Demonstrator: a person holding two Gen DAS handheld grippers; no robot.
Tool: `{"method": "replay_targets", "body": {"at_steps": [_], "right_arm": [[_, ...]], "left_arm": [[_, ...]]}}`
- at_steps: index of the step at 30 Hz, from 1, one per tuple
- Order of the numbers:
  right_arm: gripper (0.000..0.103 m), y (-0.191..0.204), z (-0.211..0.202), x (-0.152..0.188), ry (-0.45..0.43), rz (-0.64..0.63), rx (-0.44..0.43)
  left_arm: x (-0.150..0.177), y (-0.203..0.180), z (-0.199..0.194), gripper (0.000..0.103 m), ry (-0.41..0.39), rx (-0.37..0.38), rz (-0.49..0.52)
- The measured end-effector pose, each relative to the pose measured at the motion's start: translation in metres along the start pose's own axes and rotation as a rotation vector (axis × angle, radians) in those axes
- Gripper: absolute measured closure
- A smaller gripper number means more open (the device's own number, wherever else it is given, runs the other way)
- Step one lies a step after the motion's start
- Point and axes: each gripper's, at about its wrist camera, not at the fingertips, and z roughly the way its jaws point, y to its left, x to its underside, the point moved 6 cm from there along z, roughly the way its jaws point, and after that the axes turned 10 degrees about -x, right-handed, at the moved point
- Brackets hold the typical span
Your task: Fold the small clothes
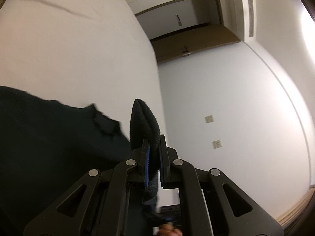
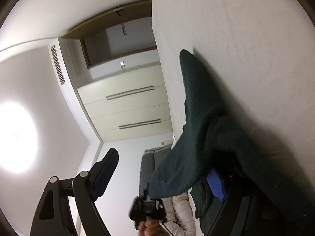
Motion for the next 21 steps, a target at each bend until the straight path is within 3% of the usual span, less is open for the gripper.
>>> {"method": "replay_targets", "body": {"at_steps": [3, 7, 13, 17, 21], "right_arm": [[0.018, -0.001, -0.001, -0.002, -0.018, -0.003, 0.002], [0.017, 0.003, 0.003, -0.009, -0.051, -0.02, 0.008], [0.016, 0.01, 0.008, -0.022, -0.072, -0.052, 0.009], [0.017, 0.013, -0.007, -0.038, -0.109, -0.061, -0.008], [0.024, 0.003, -0.02, -0.047, -0.121, -0.005, -0.066]], "left_arm": [[-0.002, -0.024, -0.007, 0.097, -0.016, 0.023, 0.033], [-0.001, -0.022, -0.013, 0.097, -0.03, -0.029, 0.069], [0.037, 0.054, 0.017, 0.097, 0.056, -0.144, -0.005], [0.048, 0.098, 0.04, 0.097, 0.071, -0.197, -0.055], [0.057, 0.127, 0.052, 0.097, 0.089, -0.219, -0.056]]}}
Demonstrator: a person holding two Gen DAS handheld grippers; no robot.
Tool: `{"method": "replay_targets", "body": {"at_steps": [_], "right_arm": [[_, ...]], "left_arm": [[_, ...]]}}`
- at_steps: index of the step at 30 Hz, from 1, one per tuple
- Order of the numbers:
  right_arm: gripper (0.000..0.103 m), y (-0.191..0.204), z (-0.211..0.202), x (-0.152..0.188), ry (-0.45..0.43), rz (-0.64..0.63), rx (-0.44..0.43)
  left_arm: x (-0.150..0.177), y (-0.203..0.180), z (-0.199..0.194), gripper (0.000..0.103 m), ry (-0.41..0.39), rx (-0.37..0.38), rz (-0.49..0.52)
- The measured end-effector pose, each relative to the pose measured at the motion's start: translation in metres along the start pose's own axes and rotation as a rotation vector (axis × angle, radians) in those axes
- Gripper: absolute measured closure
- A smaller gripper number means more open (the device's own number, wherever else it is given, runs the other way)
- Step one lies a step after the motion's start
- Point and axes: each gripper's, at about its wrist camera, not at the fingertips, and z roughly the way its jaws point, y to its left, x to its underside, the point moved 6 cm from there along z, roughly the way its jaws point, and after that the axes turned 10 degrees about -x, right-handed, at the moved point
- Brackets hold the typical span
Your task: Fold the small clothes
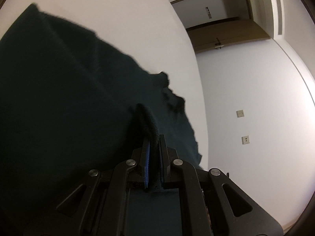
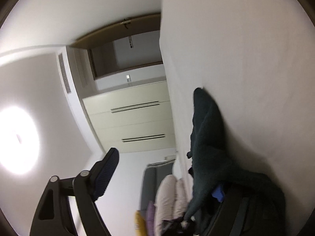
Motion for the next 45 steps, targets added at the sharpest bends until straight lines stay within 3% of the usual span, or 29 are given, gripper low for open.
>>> {"method": "replay_targets", "body": {"at_steps": [5, 7, 9, 12, 16, 21, 24, 27, 29, 31, 35, 40, 45], "right_arm": [[0.025, 0.004, 0.007, 0.023, 0.019, -0.113, 0.066], [0.014, 0.004, 0.019, 0.046, 0.061, -0.107, 0.081], [0.013, 0.007, 0.031, 0.06, 0.103, -0.143, 0.099], [0.013, 0.009, 0.035, 0.049, 0.047, -0.184, 0.107], [0.02, 0.006, 0.021, 0.018, -0.083, -0.191, 0.099], [0.037, 0.001, 0.008, 0.019, -0.097, -0.199, 0.066], [0.04, 0.001, 0.006, 0.021, -0.093, -0.213, 0.059], [0.037, 0.001, 0.008, 0.024, -0.081, -0.177, 0.092], [0.029, 0.004, 0.007, 0.035, -0.067, -0.17, 0.094], [0.021, 0.008, -0.002, 0.053, -0.045, -0.171, 0.114], [0.016, 0.017, -0.033, 0.078, -0.04, -0.144, 0.151], [0.014, 0.046, -0.038, 0.095, 0.017, -0.181, 0.214], [0.014, 0.094, 0.013, 0.095, 0.155, -0.371, 0.196]], "left_arm": [[0.013, 0.02, 0.009, 0.097, 0.028, -0.011, 0.005], [0.014, 0.022, 0.011, 0.097, 0.029, -0.012, 0.008], [0.015, 0.023, 0.012, 0.097, 0.032, -0.017, 0.01], [0.021, 0.026, 0.005, 0.096, 0.044, -0.03, 0.025], [0.021, 0.03, 0.003, 0.096, 0.048, -0.014, 0.006], [0.018, 0.025, 0.008, 0.096, 0.051, -0.014, 0.015], [0.019, 0.025, 0.007, 0.096, 0.061, -0.014, 0.025], [0.019, 0.024, 0.008, 0.095, 0.073, -0.023, 0.033], [0.018, 0.022, 0.009, 0.095, 0.081, -0.036, 0.038], [0.018, 0.021, 0.009, 0.095, 0.089, -0.045, 0.043], [0.018, 0.021, 0.007, 0.094, 0.108, -0.067, 0.048], [0.019, 0.018, 0.003, 0.094, 0.116, -0.135, 0.065], [0.016, 0.013, -0.018, 0.094, 0.05, -0.295, 0.121]]}}
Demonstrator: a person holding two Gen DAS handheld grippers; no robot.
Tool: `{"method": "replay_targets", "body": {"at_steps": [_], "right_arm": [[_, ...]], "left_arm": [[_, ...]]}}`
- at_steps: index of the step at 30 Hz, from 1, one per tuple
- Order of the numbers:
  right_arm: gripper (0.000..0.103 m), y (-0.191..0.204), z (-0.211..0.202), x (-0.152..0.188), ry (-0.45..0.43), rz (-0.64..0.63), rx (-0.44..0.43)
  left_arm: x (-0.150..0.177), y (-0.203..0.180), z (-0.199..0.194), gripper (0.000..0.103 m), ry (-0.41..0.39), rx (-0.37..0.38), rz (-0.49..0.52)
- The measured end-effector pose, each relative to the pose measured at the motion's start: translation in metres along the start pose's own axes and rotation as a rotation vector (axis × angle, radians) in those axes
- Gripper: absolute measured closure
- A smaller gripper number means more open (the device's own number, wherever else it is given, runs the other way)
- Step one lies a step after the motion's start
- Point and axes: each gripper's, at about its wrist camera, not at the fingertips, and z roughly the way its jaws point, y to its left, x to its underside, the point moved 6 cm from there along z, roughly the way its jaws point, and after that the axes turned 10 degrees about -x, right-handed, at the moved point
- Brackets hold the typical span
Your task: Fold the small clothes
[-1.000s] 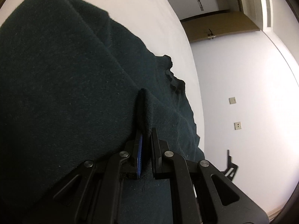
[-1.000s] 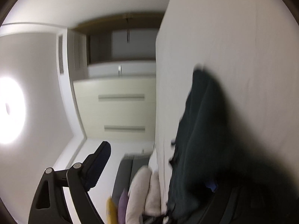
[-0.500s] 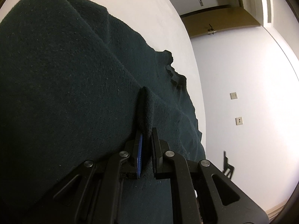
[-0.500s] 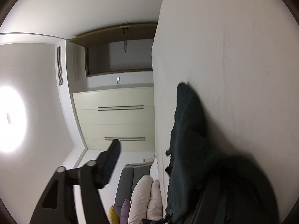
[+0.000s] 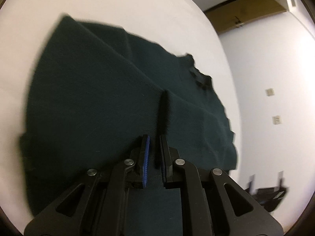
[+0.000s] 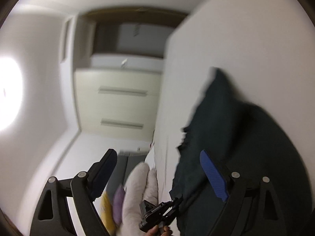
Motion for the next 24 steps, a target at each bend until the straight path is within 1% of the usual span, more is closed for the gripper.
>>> {"method": "replay_targets", "body": {"at_steps": [1, 3, 4, 5, 7, 8, 9, 10, 11, 12, 13, 15, 17, 18, 19, 21, 22, 24], "right_arm": [[0.014, 0.002, 0.008, -0.005, 0.013, -0.02, 0.001], [0.014, -0.003, 0.036, -0.018, 0.073, -0.025, -0.013], [0.014, -0.008, 0.047, -0.022, 0.1, -0.029, -0.016], [0.014, -0.019, 0.06, -0.028, 0.123, -0.047, 0.016], [0.014, -0.044, 0.068, -0.034, 0.129, -0.049, 0.094], [0.014, -0.058, 0.069, -0.036, 0.141, -0.042, 0.115], [0.018, -0.078, 0.066, -0.039, 0.135, -0.025, 0.168], [0.04, -0.094, 0.059, -0.042, 0.12, -0.001, 0.206], [0.053, -0.108, 0.051, -0.044, 0.116, 0.021, 0.211], [0.072, -0.114, 0.043, -0.046, 0.115, 0.028, 0.201], [0.079, -0.117, 0.035, -0.049, 0.108, 0.035, 0.188], [0.079, -0.114, 0.018, -0.056, 0.07, 0.034, 0.182], [0.058, -0.105, 0.003, -0.064, 0.024, 0.015, 0.245], [0.045, -0.098, -0.003, -0.066, -0.002, 0.009, 0.236], [0.035, -0.088, -0.006, -0.066, -0.016, 0.004, 0.214], [0.032, -0.063, 0.001, -0.065, 0.007, -0.03, 0.147], [0.029, -0.05, 0.01, -0.058, 0.053, -0.06, 0.114], [0.028, -0.04, 0.025, -0.045, 0.134, -0.103, 0.1]], "left_arm": [[-0.002, -0.003, -0.007, 0.094, -0.03, -0.019, 0.009], [-0.005, -0.014, -0.016, 0.094, -0.09, -0.02, 0.041], [-0.007, -0.025, -0.019, 0.094, -0.115, -0.004, 0.069], [-0.009, -0.041, -0.018, 0.094, -0.132, 0.038, 0.109], [-0.011, -0.06, -0.007, 0.094, -0.126, 0.095, 0.162], [-0.011, -0.065, 0.004, 0.094, -0.105, 0.088, 0.177], [-0.011, -0.066, 0.012, 0.094, -0.088, 0.077, 0.18], [-0.009, -0.067, 0.023, 0.094, -0.06, 0.06, 0.183], [-0.006, -0.064, 0.039, 0.094, -0.017, 0.035, 0.193], [-0.003, -0.061, 0.044, 0.094, -0.01, 0.04, 0.196], [-0.002, -0.059, 0.045, 0.094, -0.022, 0.058, 0.198], [-0.002, -0.052, 0.045, 0.094, -0.026, 0.099, 0.182], [-0.002, -0.047, 0.044, 0.094, -0.022, 0.115, 0.165], [-0.001, -0.045, 0.042, 0.094, -0.022, 0.113, 0.167], [0.003, -0.046, 0.04, 0.094, -0.029, 0.105, 0.171], [0.006, -0.047, 0.034, 0.094, -0.056, 0.08, 0.187], [0.009, -0.047, 0.033, 0.094, -0.066, 0.068, 0.197], [0.012, -0.046, 0.035, 0.094, -0.067, 0.066, 0.198]]}}
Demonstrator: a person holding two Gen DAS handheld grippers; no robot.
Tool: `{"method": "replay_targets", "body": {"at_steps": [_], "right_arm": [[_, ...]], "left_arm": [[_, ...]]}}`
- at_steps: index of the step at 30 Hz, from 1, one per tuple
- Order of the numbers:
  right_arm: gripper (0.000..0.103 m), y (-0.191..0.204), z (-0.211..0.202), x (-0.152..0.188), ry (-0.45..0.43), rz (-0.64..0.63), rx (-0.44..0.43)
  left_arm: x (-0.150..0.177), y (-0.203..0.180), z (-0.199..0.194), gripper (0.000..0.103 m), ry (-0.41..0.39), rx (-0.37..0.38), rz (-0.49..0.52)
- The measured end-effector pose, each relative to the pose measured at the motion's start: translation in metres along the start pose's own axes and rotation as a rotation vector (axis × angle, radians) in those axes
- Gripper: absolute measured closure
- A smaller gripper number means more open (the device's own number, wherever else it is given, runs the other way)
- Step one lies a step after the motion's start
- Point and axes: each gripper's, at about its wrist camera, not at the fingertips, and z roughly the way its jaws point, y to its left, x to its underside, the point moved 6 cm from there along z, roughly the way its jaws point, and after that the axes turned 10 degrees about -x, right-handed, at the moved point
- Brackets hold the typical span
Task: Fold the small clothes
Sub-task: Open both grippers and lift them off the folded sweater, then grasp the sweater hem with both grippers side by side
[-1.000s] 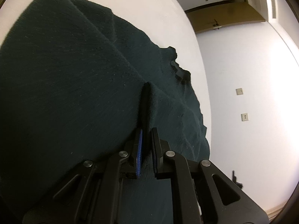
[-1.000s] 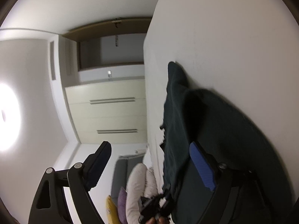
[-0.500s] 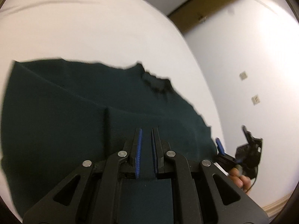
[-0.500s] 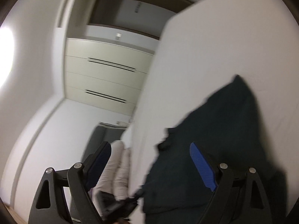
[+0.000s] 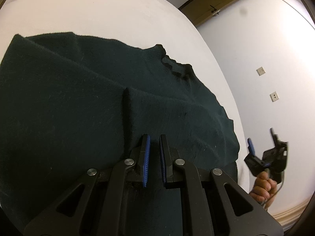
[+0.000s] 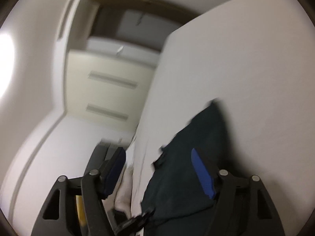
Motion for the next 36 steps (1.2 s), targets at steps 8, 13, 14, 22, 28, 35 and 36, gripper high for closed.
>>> {"method": "replay_targets", "body": {"at_steps": [8, 13, 14, 22, 28, 35, 36], "right_arm": [[0.08, -0.069, -0.006, 0.021, 0.051, 0.15, 0.13], [0.026, -0.027, -0.067, 0.021, -0.083, 0.029, 0.221], [0.026, -0.011, -0.077, 0.026, -0.098, -0.02, 0.23], [0.002, 0.121, -0.134, 0.105, -0.089, -0.541, 0.307], [0.0, 0.147, -0.182, 0.147, 0.05, -0.567, 0.243], [0.014, 0.083, -0.209, 0.178, 0.265, -0.304, 0.37], [0.015, 0.072, -0.211, 0.179, 0.266, -0.261, 0.373]], "left_arm": [[0.006, 0.007, -0.007, 0.094, -0.015, 0.008, 0.017], [0.021, 0.013, -0.047, 0.094, -0.078, -0.073, 0.047], [0.025, 0.014, -0.059, 0.094, -0.097, -0.077, 0.06], [0.103, 0.011, -0.185, 0.002, -0.338, -0.144, 0.154], [0.168, 0.029, -0.225, 0.002, -0.228, -0.092, 0.094], [0.238, 0.066, -0.228, 0.012, -0.004, -0.028, 0.026], [0.247, 0.072, -0.227, 0.014, 0.021, -0.028, 0.011]]}}
